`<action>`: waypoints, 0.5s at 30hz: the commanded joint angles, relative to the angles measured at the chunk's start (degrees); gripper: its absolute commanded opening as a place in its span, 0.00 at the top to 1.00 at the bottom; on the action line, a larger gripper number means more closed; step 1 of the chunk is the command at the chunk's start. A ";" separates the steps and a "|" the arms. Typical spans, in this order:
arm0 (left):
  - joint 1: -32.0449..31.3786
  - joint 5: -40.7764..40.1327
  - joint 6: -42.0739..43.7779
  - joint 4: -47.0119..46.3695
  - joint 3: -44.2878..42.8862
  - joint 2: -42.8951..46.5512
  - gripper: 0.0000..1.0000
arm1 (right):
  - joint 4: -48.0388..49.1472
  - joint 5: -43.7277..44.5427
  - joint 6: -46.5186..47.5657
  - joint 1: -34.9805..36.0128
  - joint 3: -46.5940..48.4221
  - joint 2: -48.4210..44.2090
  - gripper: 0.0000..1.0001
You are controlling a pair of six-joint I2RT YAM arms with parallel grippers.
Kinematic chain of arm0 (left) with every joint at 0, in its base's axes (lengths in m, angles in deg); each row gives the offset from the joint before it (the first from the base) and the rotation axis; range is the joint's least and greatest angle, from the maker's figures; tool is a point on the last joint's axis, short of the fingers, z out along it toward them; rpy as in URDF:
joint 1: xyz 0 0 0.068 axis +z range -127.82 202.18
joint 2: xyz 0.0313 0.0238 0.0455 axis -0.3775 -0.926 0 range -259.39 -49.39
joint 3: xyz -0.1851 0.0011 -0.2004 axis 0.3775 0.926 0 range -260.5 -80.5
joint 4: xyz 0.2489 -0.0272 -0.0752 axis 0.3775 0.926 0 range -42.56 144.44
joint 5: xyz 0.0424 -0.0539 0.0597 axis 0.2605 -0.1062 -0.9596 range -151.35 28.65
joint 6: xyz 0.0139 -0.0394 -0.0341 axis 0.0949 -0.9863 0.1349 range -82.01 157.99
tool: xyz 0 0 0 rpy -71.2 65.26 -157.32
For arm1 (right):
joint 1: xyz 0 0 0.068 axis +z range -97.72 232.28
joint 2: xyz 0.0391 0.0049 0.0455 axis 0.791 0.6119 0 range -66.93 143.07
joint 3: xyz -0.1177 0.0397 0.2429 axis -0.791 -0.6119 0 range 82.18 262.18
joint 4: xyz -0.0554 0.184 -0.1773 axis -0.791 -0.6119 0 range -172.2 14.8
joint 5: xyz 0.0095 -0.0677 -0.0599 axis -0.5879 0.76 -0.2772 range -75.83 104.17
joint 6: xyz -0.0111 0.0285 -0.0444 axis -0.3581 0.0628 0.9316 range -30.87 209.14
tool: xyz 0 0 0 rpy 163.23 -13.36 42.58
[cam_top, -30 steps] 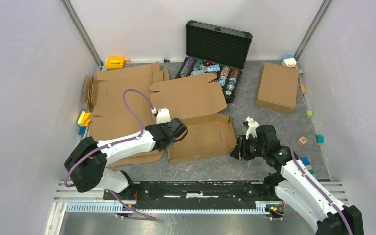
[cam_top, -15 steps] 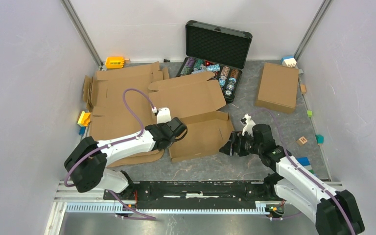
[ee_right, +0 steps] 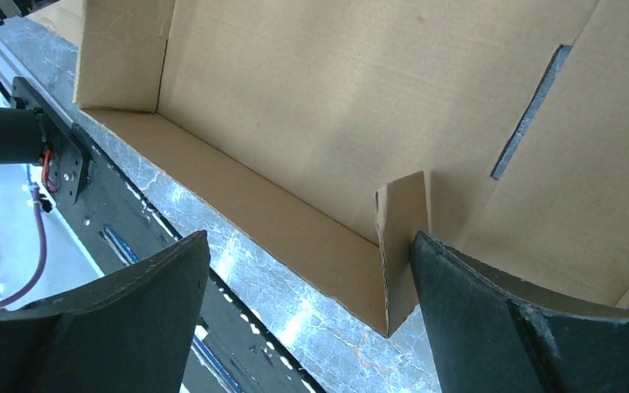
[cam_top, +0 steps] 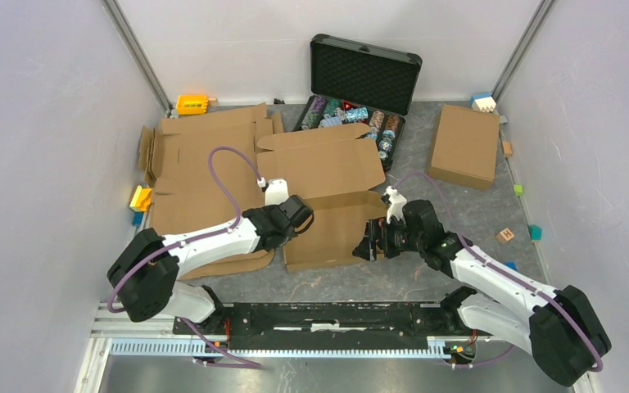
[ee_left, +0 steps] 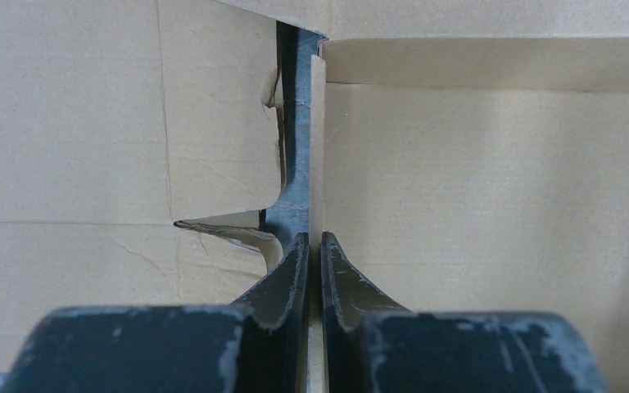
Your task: Fold the paper box
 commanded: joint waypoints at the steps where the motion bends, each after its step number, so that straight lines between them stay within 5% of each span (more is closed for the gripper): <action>1: 0.10 -0.83 1.17 -1.86 -0.40 0.76 0.98 | -2.82 4.34 3.30 0.85 4.49 -0.15 0.04; 15: 0.10 -1.86 1.61 -1.03 -0.23 1.69 0.98 | -14.78 17.83 8.88 0.91 14.29 -0.45 0.05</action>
